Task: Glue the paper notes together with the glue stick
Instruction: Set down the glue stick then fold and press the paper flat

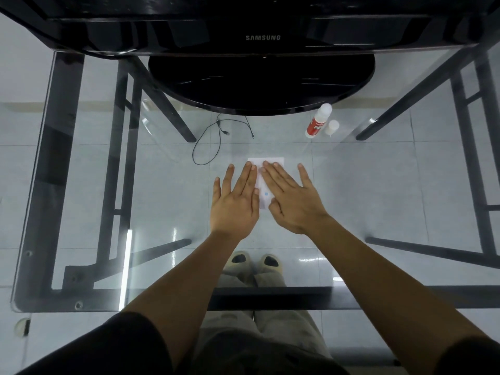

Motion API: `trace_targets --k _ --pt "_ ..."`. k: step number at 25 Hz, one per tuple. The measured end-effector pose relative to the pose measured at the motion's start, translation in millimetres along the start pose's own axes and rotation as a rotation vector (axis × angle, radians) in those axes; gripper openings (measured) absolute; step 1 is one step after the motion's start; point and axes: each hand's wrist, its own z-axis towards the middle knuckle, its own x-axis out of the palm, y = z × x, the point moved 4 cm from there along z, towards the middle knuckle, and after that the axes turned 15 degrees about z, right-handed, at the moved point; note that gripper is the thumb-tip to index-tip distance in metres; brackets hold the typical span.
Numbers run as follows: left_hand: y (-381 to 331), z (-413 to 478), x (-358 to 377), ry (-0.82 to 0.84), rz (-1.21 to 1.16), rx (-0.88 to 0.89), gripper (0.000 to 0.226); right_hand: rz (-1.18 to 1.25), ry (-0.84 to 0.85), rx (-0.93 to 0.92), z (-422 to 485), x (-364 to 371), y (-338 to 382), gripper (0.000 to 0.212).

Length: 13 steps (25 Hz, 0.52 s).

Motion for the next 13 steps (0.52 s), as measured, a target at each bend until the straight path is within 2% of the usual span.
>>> trace_targets --k 4,9,13 --pt "-0.5 0.9 0.2 0.003 -0.017 -0.008 0.053 -0.005 -0.04 0.08 -8.6 -7.3 -20.6 0.066" --pt "-0.9 0.2 -1.3 -0.005 -0.025 0.0 0.054 0.046 -0.031 0.024 3.0 -1.1 0.5 0.063" --pt "0.0 0.4 1.1 -0.003 -0.008 -0.002 0.053 0.072 -0.086 0.148 3.1 6.9 -4.5 0.057"
